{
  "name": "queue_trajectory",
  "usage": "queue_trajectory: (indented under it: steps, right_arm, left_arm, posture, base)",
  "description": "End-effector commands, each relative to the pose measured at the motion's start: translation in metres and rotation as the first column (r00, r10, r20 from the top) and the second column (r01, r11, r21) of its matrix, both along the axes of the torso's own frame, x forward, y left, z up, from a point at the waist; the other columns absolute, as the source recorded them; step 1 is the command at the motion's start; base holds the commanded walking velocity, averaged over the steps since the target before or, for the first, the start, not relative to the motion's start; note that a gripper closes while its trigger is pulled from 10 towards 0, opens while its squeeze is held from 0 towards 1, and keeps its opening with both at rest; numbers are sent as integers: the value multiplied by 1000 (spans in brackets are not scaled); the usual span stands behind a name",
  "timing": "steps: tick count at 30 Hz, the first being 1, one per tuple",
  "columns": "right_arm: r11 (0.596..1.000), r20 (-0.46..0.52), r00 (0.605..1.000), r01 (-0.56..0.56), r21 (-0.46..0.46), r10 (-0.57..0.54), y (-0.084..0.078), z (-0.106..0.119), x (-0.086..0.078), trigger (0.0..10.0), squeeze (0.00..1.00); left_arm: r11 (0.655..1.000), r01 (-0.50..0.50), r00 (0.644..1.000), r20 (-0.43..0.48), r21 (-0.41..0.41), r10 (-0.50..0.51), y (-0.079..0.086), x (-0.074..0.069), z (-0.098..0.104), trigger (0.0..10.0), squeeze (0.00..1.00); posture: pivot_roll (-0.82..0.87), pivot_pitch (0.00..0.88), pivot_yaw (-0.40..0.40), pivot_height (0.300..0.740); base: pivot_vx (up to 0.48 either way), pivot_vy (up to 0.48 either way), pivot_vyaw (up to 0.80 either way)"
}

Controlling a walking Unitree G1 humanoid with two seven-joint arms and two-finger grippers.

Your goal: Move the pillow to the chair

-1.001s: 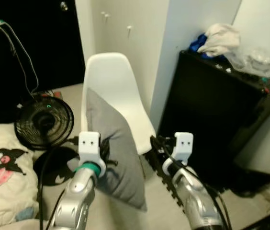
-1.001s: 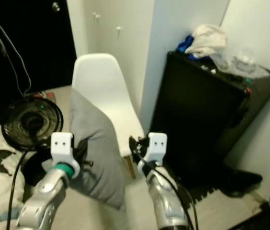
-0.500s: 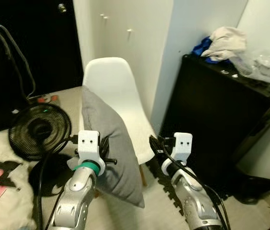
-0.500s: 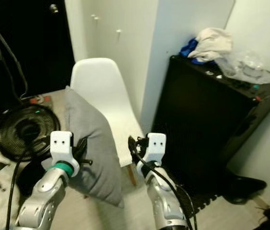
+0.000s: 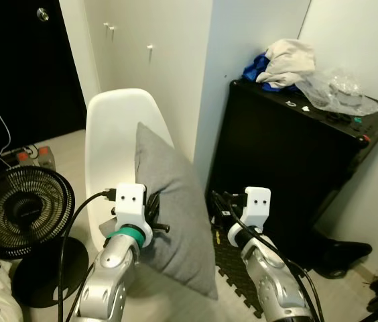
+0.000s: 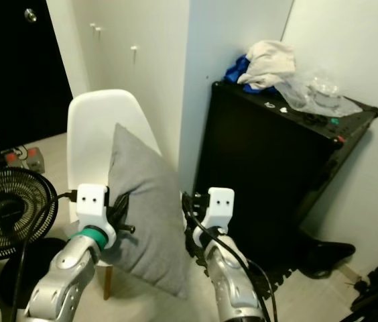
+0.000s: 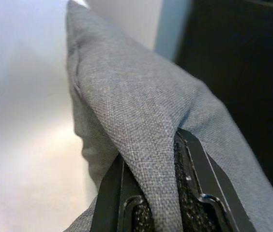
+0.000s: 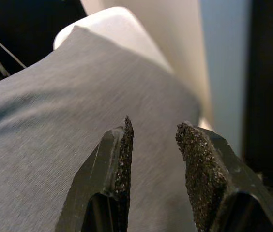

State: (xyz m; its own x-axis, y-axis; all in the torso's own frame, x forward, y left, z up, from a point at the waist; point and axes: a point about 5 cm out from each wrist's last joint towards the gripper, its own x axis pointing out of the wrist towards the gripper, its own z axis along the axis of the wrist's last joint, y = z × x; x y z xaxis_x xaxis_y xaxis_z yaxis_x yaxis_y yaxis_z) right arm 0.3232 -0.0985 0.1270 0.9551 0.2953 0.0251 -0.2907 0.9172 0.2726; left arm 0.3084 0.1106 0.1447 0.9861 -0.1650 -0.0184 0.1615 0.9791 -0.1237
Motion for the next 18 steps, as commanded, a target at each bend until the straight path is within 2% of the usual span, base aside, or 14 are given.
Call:
queue_trajectory:
  steps: [1, 18]
  right_arm:
    - [1000, -20, 1000, 9, -16, -9, -3, -5, -2, 10000, 0]
    - [1000, -19, 1000, 8, -18, -9, -3, -5, -1, 10000, 0]
  left_arm:
    - [1000, 6, 998, 68, -22, -4, -2, 0, 13, 10000, 0]
    - [1000, 7, 998, 69, -22, -6, -3, 0, 14, 10000, 0]
  posture:
    - [-17, 0, 83, 740]
    - [-15, 0, 78, 740]
  base:
    - [326, 0, 0]
    - [326, 0, 0]
